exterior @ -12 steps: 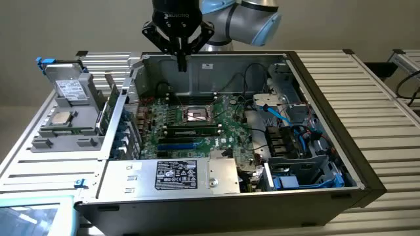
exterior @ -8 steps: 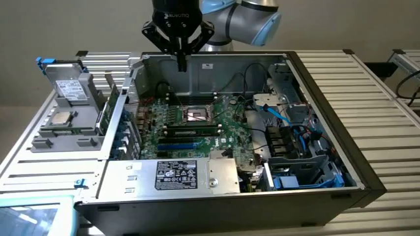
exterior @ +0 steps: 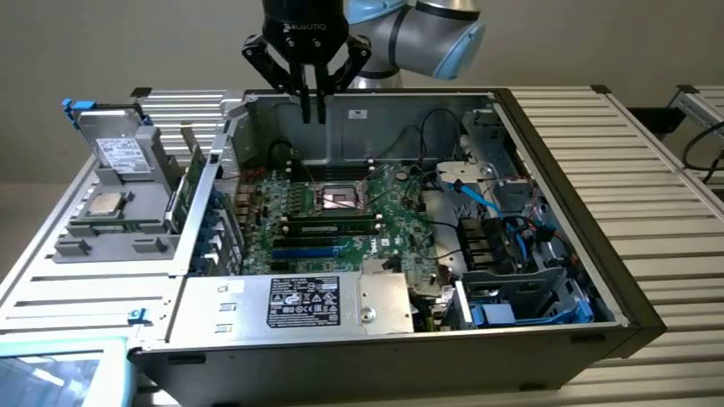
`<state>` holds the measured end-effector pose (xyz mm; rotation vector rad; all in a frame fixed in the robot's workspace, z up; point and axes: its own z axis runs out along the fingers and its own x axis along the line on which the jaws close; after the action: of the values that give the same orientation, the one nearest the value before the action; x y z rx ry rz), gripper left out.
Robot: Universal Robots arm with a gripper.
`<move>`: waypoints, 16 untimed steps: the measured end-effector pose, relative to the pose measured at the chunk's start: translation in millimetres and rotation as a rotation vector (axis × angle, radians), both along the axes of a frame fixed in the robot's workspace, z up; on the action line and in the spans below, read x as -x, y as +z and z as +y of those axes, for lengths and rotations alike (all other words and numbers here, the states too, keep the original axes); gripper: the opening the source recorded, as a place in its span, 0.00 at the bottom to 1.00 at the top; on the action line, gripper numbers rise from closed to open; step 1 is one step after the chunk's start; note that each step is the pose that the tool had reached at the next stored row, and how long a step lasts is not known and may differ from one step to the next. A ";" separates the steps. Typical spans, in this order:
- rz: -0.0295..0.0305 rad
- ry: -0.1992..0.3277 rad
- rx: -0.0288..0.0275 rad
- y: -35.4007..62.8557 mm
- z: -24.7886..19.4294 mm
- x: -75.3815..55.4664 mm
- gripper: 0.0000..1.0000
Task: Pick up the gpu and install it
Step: 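Reach for the gpu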
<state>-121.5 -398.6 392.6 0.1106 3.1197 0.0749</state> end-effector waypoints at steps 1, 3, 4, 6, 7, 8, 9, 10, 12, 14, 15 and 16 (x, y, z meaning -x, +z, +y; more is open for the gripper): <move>0.0001 0.000 0.0002 -0.1 0.8 3.0 0.26; 0.0000 0.000 0.0001 -0.4 1.9 12.0 0.33; -0.0001 0.000 0.0000 -0.6 2.8 16.8 0.33; -0.0002 0.000 -0.0001 -1.3 5.0 25.9 0.33; -0.0002 0.000 0.0000 -1.5 6.1 30.4 0.33; -0.0001 0.000 0.0000 -1.8 7.3 34.9 0.33; -0.0002 0.000 -0.0001 -2.3 8.5 39.4 0.33; -0.0002 0.000 -0.0001 -2.6 9.8 43.9 0.33; -0.0002 0.000 -0.0001 -3.6 12.5 53.2 0.33; -0.0001 0.000 0.0000 -4.7 15.4 62.1 0.33; -0.0001 0.000 0.0000 -5.3 16.8 66.7 0.33; -0.0001 0.000 0.0000 -5.9 18.3 71.3 0.33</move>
<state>-192.8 -380.3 386.7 0.1106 3.1196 0.0750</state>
